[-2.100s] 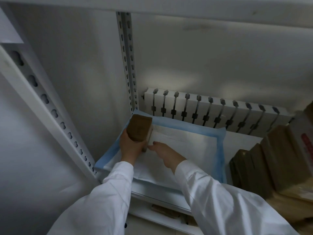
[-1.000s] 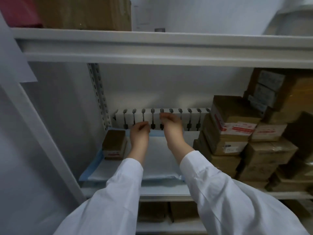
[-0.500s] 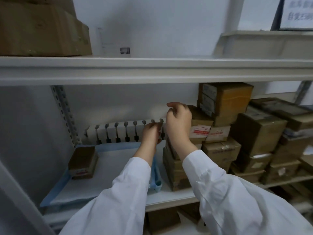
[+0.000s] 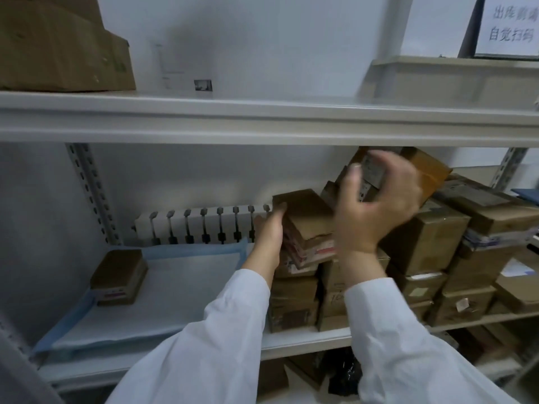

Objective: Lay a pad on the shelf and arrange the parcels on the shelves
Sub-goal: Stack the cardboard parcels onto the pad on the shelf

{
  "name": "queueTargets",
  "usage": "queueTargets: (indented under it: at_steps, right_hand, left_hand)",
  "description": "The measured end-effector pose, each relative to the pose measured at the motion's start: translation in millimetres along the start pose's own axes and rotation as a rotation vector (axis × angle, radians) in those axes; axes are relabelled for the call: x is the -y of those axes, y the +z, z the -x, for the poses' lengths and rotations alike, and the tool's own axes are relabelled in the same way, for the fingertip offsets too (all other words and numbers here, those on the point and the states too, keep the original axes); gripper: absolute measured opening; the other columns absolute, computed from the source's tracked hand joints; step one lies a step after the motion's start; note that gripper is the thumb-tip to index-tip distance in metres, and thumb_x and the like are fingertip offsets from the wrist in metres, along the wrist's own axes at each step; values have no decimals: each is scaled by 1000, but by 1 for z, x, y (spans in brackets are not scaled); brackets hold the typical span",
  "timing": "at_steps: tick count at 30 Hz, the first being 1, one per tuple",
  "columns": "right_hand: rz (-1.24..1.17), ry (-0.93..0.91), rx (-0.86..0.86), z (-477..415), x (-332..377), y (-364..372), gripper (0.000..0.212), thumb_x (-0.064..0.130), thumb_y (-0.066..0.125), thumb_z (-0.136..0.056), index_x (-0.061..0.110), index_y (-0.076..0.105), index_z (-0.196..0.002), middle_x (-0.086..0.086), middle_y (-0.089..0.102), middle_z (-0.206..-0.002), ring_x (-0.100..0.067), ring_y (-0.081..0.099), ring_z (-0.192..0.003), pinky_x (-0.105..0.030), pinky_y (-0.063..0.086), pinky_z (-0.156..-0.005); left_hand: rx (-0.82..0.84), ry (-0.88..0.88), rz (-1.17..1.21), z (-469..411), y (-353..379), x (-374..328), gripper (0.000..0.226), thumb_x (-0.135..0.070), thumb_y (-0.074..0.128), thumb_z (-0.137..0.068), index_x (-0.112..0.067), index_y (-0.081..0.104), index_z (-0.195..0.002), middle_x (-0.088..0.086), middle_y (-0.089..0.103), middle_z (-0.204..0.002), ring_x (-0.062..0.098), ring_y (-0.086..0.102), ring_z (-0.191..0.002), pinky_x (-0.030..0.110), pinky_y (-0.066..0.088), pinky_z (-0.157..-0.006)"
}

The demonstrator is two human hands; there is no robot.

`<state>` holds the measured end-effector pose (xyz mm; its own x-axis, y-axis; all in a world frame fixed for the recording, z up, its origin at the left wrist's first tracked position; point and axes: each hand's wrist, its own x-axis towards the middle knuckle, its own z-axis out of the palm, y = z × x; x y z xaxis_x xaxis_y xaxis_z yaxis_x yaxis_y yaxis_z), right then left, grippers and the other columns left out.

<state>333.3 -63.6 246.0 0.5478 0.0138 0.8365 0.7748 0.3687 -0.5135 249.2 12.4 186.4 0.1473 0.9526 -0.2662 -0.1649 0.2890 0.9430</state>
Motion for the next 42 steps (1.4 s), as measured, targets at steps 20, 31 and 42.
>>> queueTargets:
  at_steps: [20,31,42]
  right_hand:
    - [255,684,317,-9,-99,-5,61,44,58,-85,38,31,-140,-8,1,-158,-38,0,-143,-60,2,-111]
    - [266,686,310,-10,-98,-6,67,32,57,-85,37,24,-143,-7,-4,-158,-39,-2,-143,-59,0,-112]
    - [288,639,305,-9,-94,-9,67,29,57,-84,31,26,-143,-7,4,-158,-35,3,-143,-55,0,-113]
  left_hand:
    - [-188,143,-78,-19,19,-12,40,-46,25,-97,-32,37,-132,10,57,-119,31,58,-102,48,48,-94]
    - [-256,359,-152,-21,18,-17,28,-30,35,-99,-23,55,-117,6,58,-119,21,53,-96,35,48,-85]
    - [-47,208,-52,-11,19,-17,44,-20,51,-93,-33,37,-133,11,50,-128,33,60,-99,44,54,-86]
